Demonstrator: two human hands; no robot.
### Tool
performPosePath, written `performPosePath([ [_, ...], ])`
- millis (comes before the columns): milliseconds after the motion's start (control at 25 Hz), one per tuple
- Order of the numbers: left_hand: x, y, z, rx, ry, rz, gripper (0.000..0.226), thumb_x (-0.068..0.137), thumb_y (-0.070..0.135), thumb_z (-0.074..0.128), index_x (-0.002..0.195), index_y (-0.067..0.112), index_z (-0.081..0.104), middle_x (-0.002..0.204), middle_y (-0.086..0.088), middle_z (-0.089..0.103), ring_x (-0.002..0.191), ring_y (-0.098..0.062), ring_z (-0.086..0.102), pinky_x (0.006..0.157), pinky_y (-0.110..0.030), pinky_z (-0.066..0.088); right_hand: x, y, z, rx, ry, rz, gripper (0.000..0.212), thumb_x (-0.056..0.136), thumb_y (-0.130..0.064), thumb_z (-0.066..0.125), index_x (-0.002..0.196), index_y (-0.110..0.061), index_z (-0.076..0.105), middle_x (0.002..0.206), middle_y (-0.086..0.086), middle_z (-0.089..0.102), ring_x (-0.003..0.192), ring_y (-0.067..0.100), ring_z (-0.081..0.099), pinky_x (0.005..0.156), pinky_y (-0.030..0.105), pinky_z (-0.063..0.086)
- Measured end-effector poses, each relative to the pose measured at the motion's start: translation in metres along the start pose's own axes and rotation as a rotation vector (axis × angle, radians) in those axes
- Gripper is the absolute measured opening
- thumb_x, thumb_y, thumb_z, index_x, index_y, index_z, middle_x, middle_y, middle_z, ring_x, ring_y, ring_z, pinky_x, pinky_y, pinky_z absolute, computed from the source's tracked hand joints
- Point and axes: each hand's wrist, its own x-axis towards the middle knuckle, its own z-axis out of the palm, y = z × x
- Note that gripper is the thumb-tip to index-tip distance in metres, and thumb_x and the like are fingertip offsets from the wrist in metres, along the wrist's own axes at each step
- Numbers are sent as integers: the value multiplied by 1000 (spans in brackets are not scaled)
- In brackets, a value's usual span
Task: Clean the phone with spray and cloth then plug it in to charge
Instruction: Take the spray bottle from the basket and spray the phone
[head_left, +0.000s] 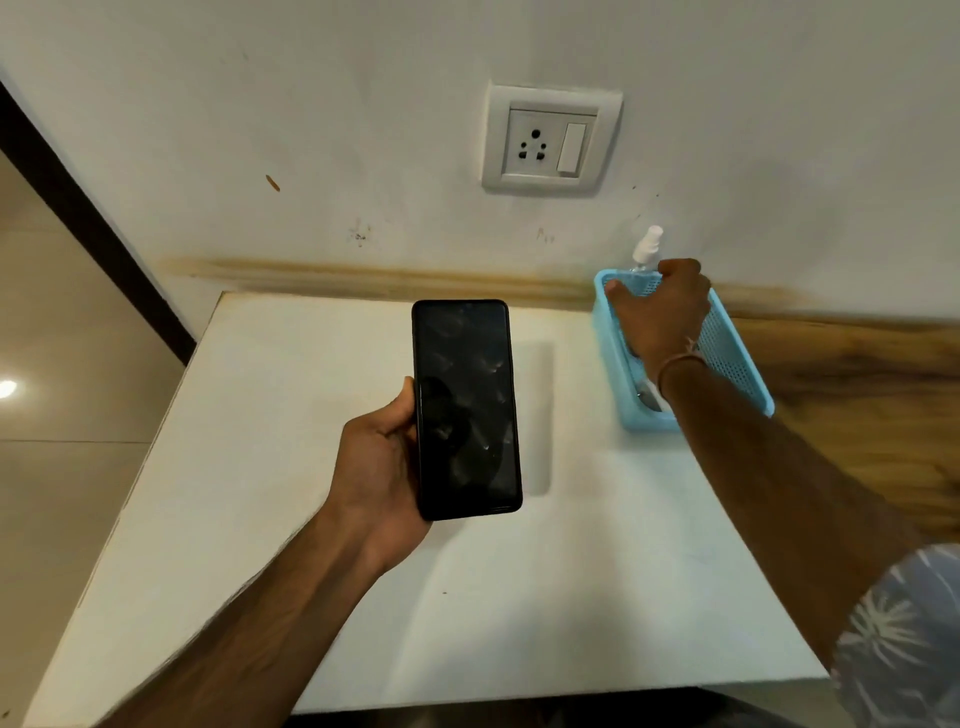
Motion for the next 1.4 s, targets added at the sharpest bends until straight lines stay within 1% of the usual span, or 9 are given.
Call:
performPosePath([
  [80,2,-2,0,-6,11,5,42,100,46,48,114,19,78,124,-7,72,110,-30,71,84,-44,61,15,15,12,-88,-78,-40,57,75,-41,72,117,-9,49,118,15,55,107,36,54,93,44,44],
  [200,1,-1,-2,-10,10,7,43,100,46,49,120,17,74,126,-8,71,114,-32,69,95,-47,56,22,25,16,-20,-142,-77,41,79,-41,67,106,-18,47,102,7,62,96,32,61,84,40,48],
  [320,2,2,-2,-30,2,11,42,100,44,50,123,17,73,127,-8,71,115,-32,69,98,-47,53,17,23,6,-25,-84,-119,33,80,-43,66,99,-26,44,91,-6,60,91,26,61,91,48,45],
  [640,0,7,2,-44,38,35,42,100,44,49,121,17,73,121,-8,73,100,-29,74,79,-44,62,-76,-28,-35,331,-26,-445,36,86,-31,67,114,-12,54,106,1,63,98,15,61,87,42,51],
  [880,3,6,-5,-12,20,61,44,99,46,47,119,18,75,119,-8,74,101,-30,74,82,-44,62,-161,-50,-41,814,-372,-93,23,88,-34,62,111,-28,62,101,-15,68,96,10,67,77,24,56],
  [960,4,5,-6,-12,-26,65,46,98,47,46,115,17,77,115,-9,75,96,-29,75,77,-42,62,-171,-56,-47,963,-515,61,18,84,-38,63,99,-29,68,92,-6,70,87,15,68,70,22,55],
  [1080,5,5,-6,-24,-123,60,53,99,50,42,106,12,79,87,-11,73,71,-28,70,67,-37,59,-181,-62,-55,1176,-883,238,41,81,-37,58,109,-8,64,87,15,64,72,24,63,56,26,54],
  [1200,6,7,-7,-32,-149,40,59,103,52,35,85,16,78,63,-5,62,48,-23,61,49,-29,53,-192,-65,-63,1378,-1189,299,48,79,-42,61,113,-8,66,87,14,65,65,21,63,58,31,55],
  [1400,3,9,-8,32,-73,43,51,104,50,36,103,18,76,70,-3,70,67,-22,72,66,-36,58,-203,-66,-73,1571,-1398,344,63,79,-55,64,116,-4,61,87,11,62,60,20,62,54,29,52],
])
